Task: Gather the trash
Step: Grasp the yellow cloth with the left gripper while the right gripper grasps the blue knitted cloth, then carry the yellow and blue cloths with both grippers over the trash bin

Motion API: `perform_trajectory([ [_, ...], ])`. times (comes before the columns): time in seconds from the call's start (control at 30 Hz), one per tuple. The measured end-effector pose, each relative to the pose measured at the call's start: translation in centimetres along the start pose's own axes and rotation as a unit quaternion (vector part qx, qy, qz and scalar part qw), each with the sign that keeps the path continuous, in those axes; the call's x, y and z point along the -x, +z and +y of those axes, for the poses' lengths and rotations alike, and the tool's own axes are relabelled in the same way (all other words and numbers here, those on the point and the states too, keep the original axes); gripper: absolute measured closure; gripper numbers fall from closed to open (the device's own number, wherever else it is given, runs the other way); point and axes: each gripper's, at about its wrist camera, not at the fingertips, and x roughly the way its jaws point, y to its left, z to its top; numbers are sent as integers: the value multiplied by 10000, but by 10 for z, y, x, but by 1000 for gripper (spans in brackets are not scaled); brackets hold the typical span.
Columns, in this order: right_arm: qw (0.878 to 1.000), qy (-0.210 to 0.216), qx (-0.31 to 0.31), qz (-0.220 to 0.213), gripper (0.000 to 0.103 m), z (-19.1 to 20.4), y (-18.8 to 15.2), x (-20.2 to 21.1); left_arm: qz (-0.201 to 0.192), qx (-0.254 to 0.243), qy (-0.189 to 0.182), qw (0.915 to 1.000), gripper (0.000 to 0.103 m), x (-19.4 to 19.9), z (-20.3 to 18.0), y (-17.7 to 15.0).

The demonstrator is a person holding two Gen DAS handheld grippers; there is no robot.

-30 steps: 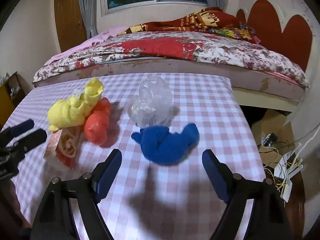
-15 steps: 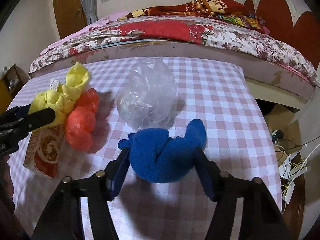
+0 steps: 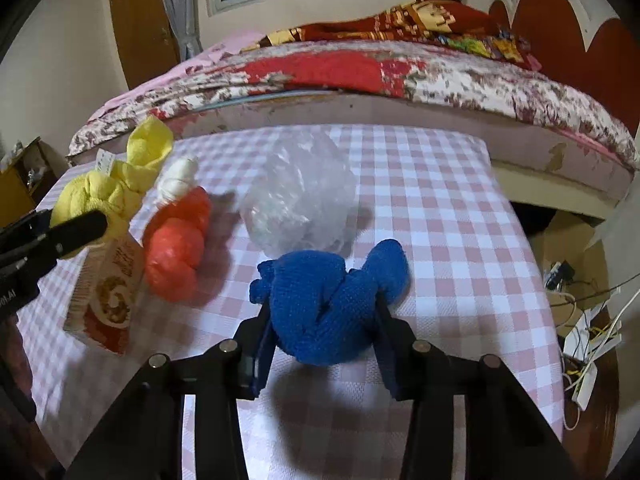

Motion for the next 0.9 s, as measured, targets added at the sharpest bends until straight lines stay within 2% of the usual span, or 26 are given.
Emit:
perform_trajectory([
  [0.17,9997,-60,23,-234,58,-2,-1,24,-143,5,97,9999,59,20,2,1],
  [0.47,9990,-44,-19,-448,58,-7,-12,61,-376,279,31,9989,59,55,-2,-26],
  [0.67,9983,-134,-2,-566,58,-8,-28,90,-584,297,136,9978,59,85,-13,-45],
  [0.9,9975,-251,89,-660,58,-10,-54,128,-674,404,-18,9969,59,108,-30,-61],
])
